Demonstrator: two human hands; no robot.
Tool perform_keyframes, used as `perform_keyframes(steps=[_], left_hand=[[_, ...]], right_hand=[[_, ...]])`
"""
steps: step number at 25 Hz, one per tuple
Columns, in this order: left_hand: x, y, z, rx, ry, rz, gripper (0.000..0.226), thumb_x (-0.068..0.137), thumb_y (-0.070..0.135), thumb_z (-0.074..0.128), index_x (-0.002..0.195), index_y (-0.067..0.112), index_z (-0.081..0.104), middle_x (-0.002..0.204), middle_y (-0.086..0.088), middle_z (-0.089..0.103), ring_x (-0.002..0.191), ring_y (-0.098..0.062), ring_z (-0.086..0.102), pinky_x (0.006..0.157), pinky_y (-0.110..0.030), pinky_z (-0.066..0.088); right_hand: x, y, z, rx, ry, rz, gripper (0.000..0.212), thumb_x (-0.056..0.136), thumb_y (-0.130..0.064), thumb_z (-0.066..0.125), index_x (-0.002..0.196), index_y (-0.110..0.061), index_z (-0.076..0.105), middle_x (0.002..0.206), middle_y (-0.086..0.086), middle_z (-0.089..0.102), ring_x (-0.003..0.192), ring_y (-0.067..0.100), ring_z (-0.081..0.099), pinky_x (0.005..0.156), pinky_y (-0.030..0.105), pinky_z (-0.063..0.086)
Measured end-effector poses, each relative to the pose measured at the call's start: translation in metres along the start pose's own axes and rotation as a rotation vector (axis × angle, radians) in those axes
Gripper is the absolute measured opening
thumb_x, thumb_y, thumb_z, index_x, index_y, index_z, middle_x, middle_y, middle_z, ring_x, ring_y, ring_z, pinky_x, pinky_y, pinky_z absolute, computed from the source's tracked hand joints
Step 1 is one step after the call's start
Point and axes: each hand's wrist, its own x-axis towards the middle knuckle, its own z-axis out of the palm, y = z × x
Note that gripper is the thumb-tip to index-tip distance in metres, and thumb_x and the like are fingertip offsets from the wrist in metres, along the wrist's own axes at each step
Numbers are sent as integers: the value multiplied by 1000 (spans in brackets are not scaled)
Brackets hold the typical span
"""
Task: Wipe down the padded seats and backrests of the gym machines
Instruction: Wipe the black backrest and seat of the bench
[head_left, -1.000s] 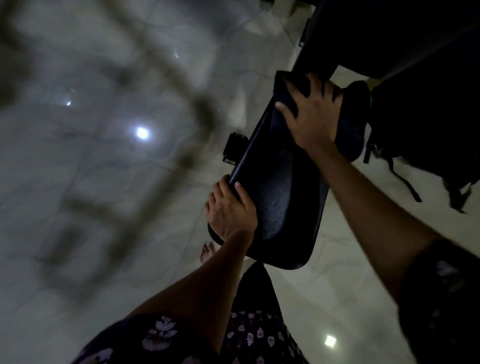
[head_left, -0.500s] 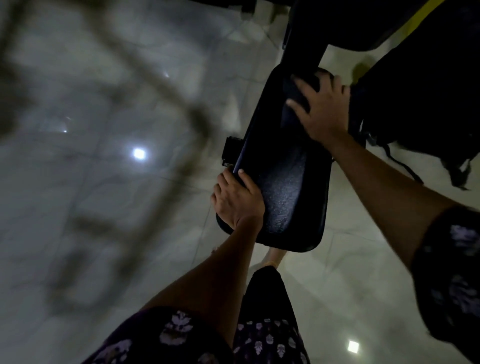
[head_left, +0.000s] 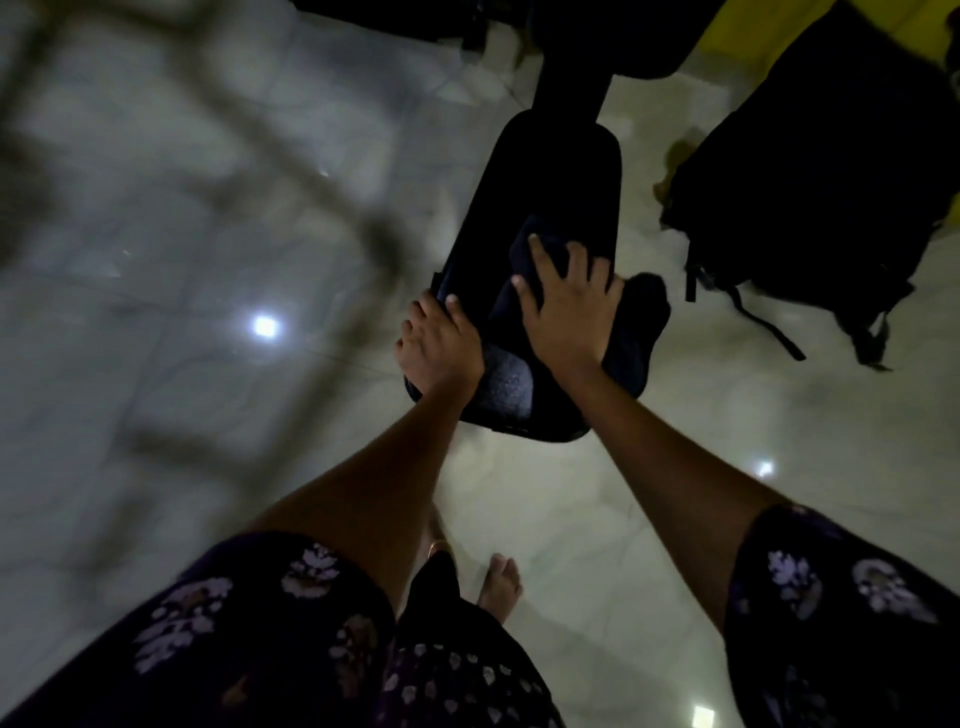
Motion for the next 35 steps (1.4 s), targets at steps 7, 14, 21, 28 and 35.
perform_keyframes(steps=[7,14,21,28,35], left_hand=[[-18,-34,-22,8,-347,189,66,100,31,38,151,7,4,157,-15,11,142,-31,18,112,-40,21],[-86,-51,-81,237,-536,346,57,95,25,51,145,8,30,153,-14,25,138,-32,30,109,-44,31],[-148,-19,-180,89,-421,415,46,94,13,53,136,-1,40,137,-22,43,127,-35,43,98,-35,37],[-152,0,-293,161,-286,482,45,96,23,53,136,7,41,140,-15,44,125,-29,45,100,-34,38],[-142,10,-384,170,-129,484,43,97,20,52,135,4,43,137,-16,46,123,-30,46,96,-32,37]], right_hand=[[-97,-10,-9,-16,-20,-103,47,91,-43,52,133,-22,53,111,16,57,92,35,56,77,39,46],[-111,-4,-84,103,-462,-221,41,98,-39,43,137,-27,46,136,14,40,114,35,50,89,40,44],[-115,18,-200,161,-315,-274,40,97,-40,44,135,-28,48,125,15,48,106,37,55,89,40,42],[-97,-9,-316,226,-172,-400,46,98,-42,41,141,-25,42,133,14,43,112,35,53,89,40,44],[-71,-66,-400,287,-30,-571,43,96,-40,47,137,-26,47,123,14,48,112,33,52,88,39,44]])
